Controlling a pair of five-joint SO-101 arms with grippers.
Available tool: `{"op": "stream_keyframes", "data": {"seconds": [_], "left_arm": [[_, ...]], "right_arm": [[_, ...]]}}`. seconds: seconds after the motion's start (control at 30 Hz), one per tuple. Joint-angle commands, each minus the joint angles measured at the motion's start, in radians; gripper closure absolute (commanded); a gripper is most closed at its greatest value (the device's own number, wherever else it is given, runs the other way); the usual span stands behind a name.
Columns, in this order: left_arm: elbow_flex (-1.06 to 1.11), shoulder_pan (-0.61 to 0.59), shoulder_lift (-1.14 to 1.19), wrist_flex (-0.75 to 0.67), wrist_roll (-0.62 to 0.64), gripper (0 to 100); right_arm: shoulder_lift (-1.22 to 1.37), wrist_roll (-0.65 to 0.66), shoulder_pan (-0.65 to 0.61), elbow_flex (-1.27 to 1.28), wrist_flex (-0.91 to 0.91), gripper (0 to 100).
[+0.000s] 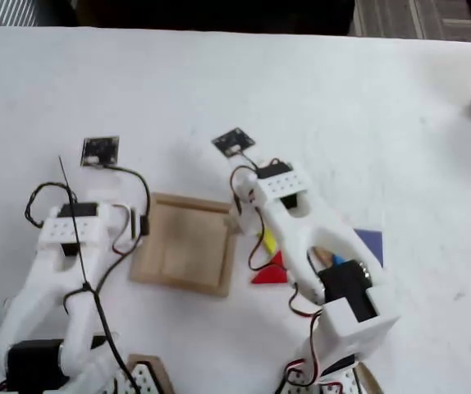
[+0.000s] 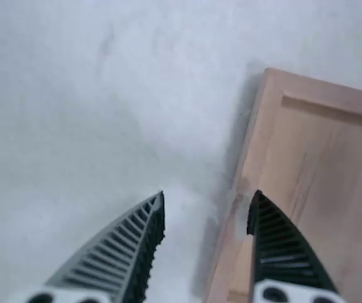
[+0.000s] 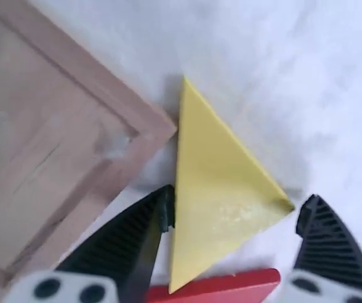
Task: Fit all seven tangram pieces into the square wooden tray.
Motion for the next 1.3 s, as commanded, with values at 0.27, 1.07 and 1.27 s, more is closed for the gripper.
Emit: {"op": "stream_keyframes", "data": {"seconds": [0.27, 1.07, 1.27], "left_arm": [[-0.038, -0.008, 0.002, -0.020, -0.011, 78], [-0.040, -0.008, 0.002, -0.028, -0.011, 78], [-0.040, -0.008, 0.002, -0.028, -0.011, 78]], "right_arm": [[0.148, 0.003, -0.001, -0.218, 0.160, 89.7], [-0.213, -0.069, 0.076, -0.084, 0.213, 90.0], [-0.209, -0.077, 0.070, -0.081, 0.199, 76.5]]}}
